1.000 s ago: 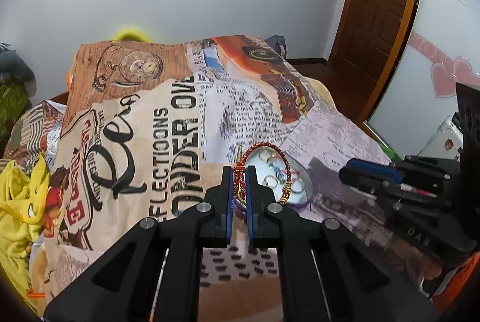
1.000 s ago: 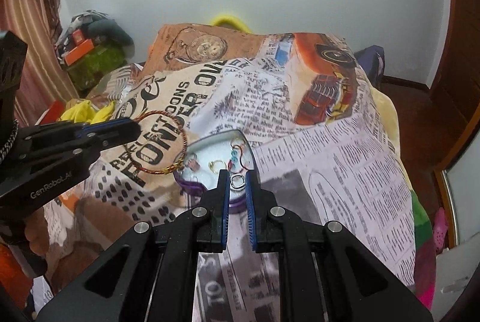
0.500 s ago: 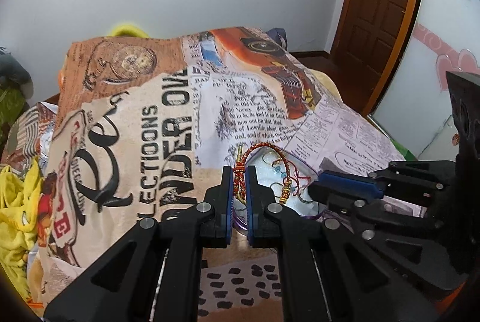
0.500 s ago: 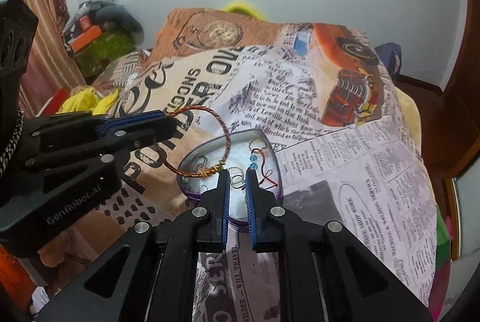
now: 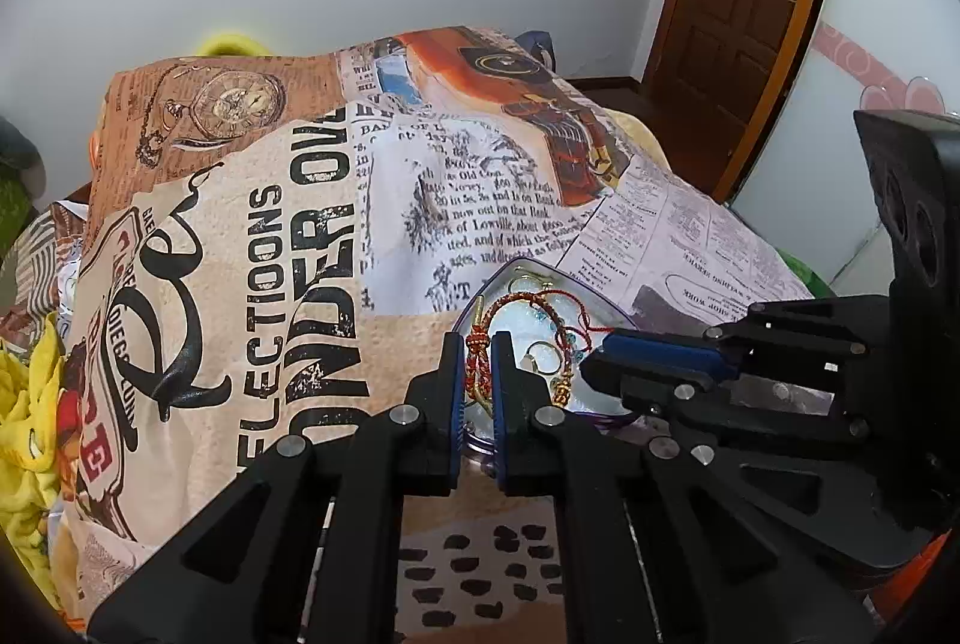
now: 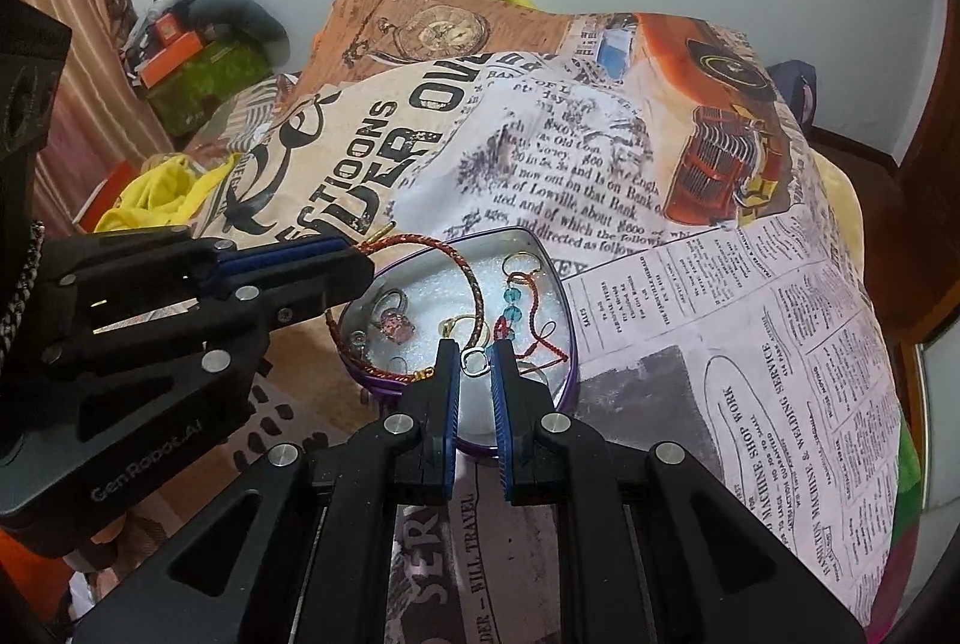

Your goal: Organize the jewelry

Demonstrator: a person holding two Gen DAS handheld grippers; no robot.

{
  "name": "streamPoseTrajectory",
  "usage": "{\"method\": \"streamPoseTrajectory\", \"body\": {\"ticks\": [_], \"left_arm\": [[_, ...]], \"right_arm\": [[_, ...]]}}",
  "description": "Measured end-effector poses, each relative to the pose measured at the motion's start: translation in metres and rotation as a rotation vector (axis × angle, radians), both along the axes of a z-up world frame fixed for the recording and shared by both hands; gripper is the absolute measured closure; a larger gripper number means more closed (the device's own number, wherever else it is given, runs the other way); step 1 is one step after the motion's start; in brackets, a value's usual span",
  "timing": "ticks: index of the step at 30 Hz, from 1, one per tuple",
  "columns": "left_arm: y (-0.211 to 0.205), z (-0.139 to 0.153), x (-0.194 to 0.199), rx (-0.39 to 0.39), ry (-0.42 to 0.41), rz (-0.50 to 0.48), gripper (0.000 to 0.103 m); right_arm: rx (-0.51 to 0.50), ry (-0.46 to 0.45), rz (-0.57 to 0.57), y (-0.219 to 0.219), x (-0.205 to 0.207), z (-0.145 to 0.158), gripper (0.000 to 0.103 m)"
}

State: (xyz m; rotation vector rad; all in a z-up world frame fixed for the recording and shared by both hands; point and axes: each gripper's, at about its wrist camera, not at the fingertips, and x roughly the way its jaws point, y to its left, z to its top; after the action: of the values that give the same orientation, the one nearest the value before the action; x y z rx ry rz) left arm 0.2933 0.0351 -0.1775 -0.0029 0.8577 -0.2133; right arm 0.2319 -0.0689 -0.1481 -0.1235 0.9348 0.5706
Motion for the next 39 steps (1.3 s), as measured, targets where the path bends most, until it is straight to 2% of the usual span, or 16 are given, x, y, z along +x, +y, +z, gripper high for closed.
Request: {"method": "streamPoseTrajectory", "body": {"ticks": [4,6,9,13,21,26,29,33,36,39], "left_arm": [[0.003,-0.001,0.001,-0.017,0.018,0.000,0.095],[0.005,0.001,0.000,-0.019,0.016,0.005,0.095],[0.007,0.006,-0.003,-0.020,0.009,0.013,0.094],[0.011,0.017,-0.011,-0.024,-0.008,0.027,0.089],[0.018,0.060,-0.049,-0.032,-0.099,0.075,0.087],[0.014,0.100,-0.085,-0.026,-0.194,0.086,0.085],[0.006,0.126,-0.112,-0.004,-0.279,0.091,0.078],[-0.003,0.162,-0.155,0.006,-0.423,0.109,0.077],[-0.008,0.181,-0.189,-0.012,-0.511,0.110,0.071],[-0.015,0.196,-0.220,0.001,-0.610,0.136,0.062]], "right_arm": [[-0.008,0.002,0.001,0.001,0.000,0.000,0.092],[-0.016,-0.006,-0.001,0.001,0.000,0.001,0.083],[-0.017,-0.023,-0.007,0.000,-0.003,0.005,0.077],[-0.027,-0.050,-0.017,-0.002,-0.007,0.013,0.077],[-0.004,-0.143,-0.048,-0.015,-0.035,0.053,0.077],[0.032,-0.234,-0.076,-0.029,-0.061,0.091,0.077],[0.066,-0.325,-0.100,-0.039,-0.085,0.123,0.077],[0.122,-0.448,-0.128,-0.051,-0.121,0.163,0.077],[0.162,-0.534,-0.144,-0.056,-0.147,0.183,0.077],[0.196,-0.632,-0.158,-0.062,-0.179,0.202,0.077]]}}
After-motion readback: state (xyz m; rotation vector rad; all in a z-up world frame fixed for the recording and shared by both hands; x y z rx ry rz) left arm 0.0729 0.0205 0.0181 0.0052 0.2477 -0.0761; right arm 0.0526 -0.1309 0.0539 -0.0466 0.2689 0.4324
